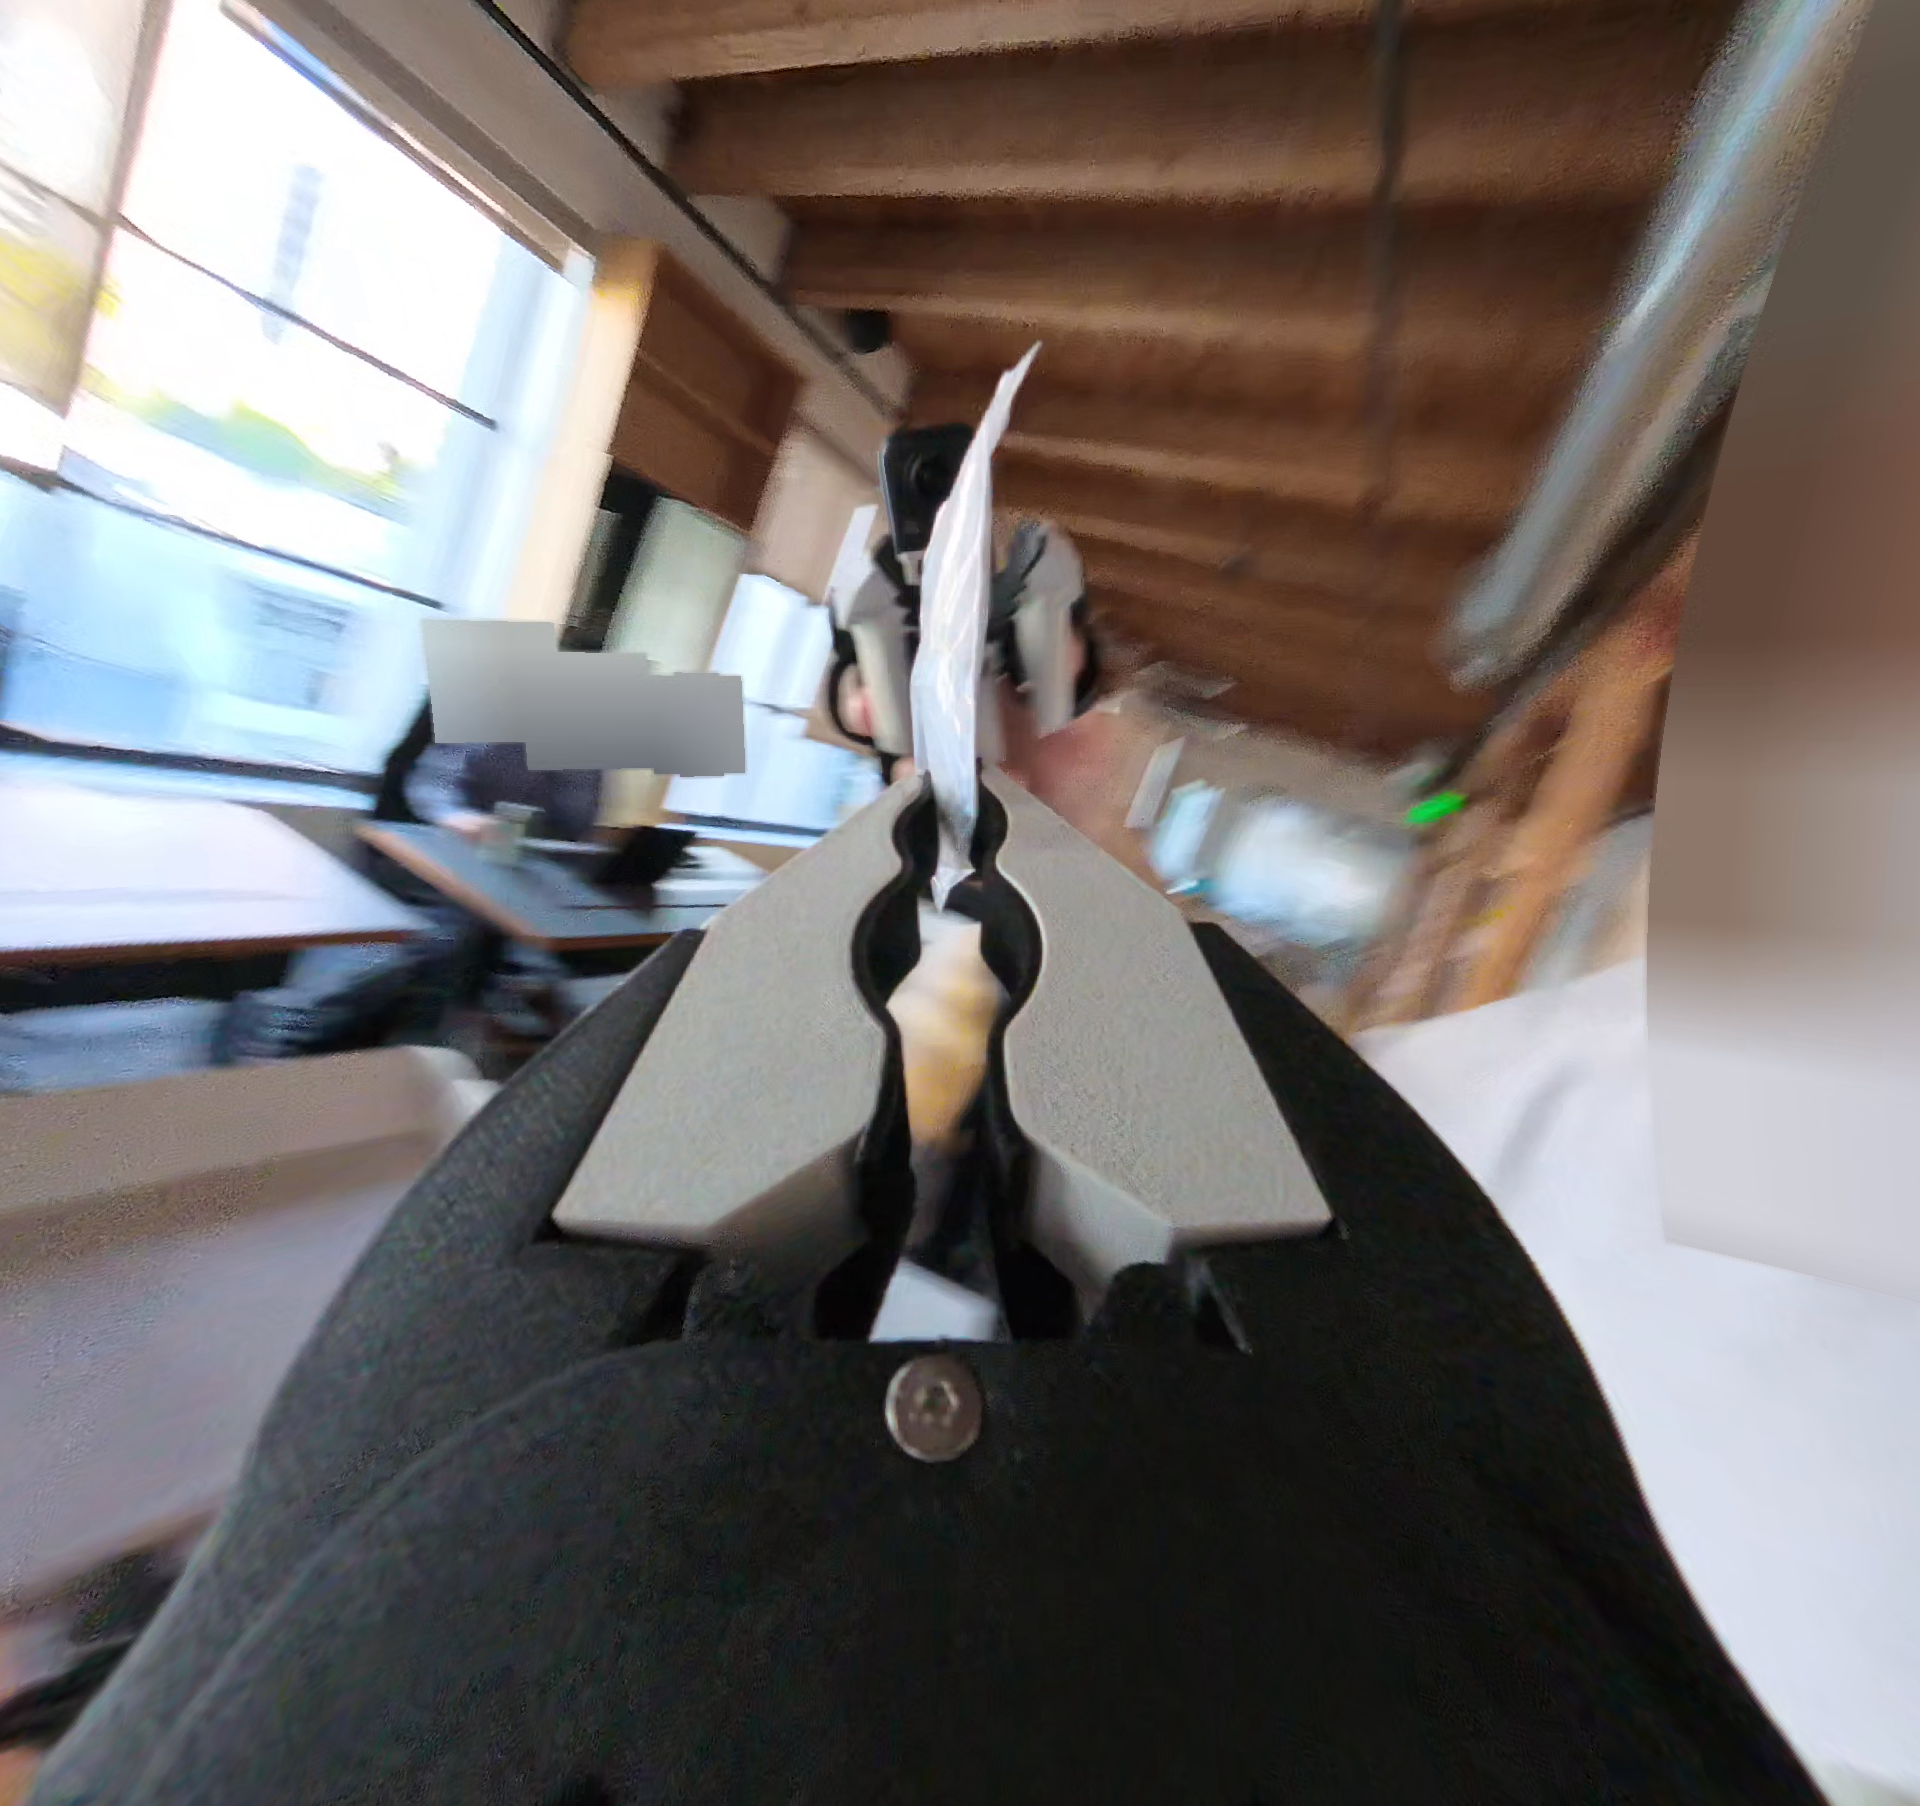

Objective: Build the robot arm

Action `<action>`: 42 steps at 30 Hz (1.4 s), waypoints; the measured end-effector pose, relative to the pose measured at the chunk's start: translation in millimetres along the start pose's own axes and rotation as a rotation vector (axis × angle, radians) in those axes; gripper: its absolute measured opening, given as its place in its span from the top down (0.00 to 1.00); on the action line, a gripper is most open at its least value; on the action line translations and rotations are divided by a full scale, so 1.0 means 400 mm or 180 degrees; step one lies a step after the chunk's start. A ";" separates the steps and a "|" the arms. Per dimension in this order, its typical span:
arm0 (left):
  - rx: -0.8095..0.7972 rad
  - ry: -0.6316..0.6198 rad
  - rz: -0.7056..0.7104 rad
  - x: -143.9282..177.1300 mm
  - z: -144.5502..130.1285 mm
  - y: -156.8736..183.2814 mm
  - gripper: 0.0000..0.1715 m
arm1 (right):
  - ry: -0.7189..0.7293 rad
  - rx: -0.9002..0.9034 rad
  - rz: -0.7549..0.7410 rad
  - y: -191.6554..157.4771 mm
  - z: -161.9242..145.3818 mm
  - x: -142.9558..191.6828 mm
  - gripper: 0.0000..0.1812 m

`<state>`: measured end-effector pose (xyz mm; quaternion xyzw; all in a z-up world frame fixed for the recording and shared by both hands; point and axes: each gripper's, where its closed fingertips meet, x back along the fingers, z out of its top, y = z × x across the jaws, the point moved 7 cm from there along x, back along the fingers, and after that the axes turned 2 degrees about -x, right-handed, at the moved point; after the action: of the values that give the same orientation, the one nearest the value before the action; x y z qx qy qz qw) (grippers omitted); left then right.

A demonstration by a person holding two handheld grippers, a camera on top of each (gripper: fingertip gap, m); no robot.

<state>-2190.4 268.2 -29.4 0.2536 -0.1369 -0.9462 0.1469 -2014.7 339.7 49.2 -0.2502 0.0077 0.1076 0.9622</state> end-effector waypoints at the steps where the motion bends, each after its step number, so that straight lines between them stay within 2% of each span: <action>1: 0.0351 0.0040 -0.0154 0.010 0.001 -0.016 0.99 | -0.0019 0.0286 -0.0234 0.008 0.002 0.011 0.79; 3: 0.0750 -0.0066 -0.0281 0.021 -0.015 -0.044 0.99 | -0.0109 0.0698 -0.0556 0.027 -0.002 0.018 0.79; 7: 0.1282 -0.0279 -0.0448 0.023 -0.061 -0.063 0.99 | -0.0390 0.0588 -0.0330 0.051 -0.035 -0.019 0.82; 10: 0.1516 -0.0398 -0.0447 0.021 -0.089 -0.076 0.99 | -0.0660 0.0612 -0.0268 0.071 -0.069 -0.047 0.89; 12: 0.1568 -0.0472 -0.0423 0.023 -0.101 -0.083 0.99 | -0.0812 0.0520 -0.0353 0.092 -0.087 -0.053 0.93; 14: 0.1584 -0.0550 -0.0374 0.029 -0.109 -0.090 0.99 | -0.0786 0.0403 -0.0208 0.097 -0.096 -0.054 1.00; 20: 0.1546 -0.0659 -0.0139 0.064 -0.131 -0.121 0.99 | -0.0803 -0.0058 -0.0128 0.142 -0.136 -0.065 1.00; 23: 0.1632 -0.0680 -0.0174 0.081 -0.145 -0.133 0.99 | -0.0763 -0.0284 -0.0027 0.160 -0.163 -0.071 1.00; 27: 0.1707 -0.0815 -0.0122 0.096 -0.185 -0.159 0.98 | -0.0631 -0.0500 -0.0103 0.193 -0.212 -0.046 1.00; 28: 0.1712 -0.0852 -0.0027 0.099 -0.201 -0.173 0.96 | -0.0548 -0.0548 -0.0133 0.198 -0.229 -0.034 1.00; 29: 0.1677 -0.0920 0.0145 0.107 -0.221 -0.193 0.89 | -0.0406 -0.0624 -0.0147 0.203 -0.248 -0.019 1.00; 31: 0.1487 -0.1184 0.0662 0.140 -0.272 -0.249 0.73 | -0.0055 -0.0865 -0.0228 0.223 -0.299 0.018 1.00; 33: 0.1345 -0.1426 0.1093 0.190 -0.329 -0.297 0.68 | 0.0305 -0.1082 -0.0526 0.261 -0.379 0.062 1.00; 34: 0.1380 -0.1484 0.1174 0.212 -0.357 -0.309 0.71 | 0.0425 -0.1188 -0.0731 0.283 -0.434 0.082 1.00; 35: 0.1497 -0.1516 0.1134 0.227 -0.387 -0.313 0.80 | 0.0517 -0.1282 -0.0943 0.303 -0.496 0.098 1.00; 36: 0.1689 -0.1548 0.1023 0.235 -0.419 -0.311 0.89 | 0.0597 -0.1352 -0.1161 0.320 -0.561 0.111 1.00; 37: 0.1925 -0.1599 0.0917 0.237 -0.457 -0.308 0.94 | 0.0682 -0.1422 -0.1340 0.334 -0.627 0.119 1.00; 40: 0.2558 -0.1792 0.0686 0.227 -0.588 -0.300 0.93 | 0.0820 -0.1653 -0.1858 0.360 -0.821 0.134 1.00; 42: 0.2797 -0.1954 0.0596 0.219 -0.682 -0.296 0.92 | 0.1110 -0.1792 -0.2003 0.349 -0.919 0.134 1.00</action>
<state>-2145.9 296.2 -334.9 -0.0102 -0.5781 -0.8134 0.0641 -1977.4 292.1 -343.0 -0.5065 0.0637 -0.2358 0.8269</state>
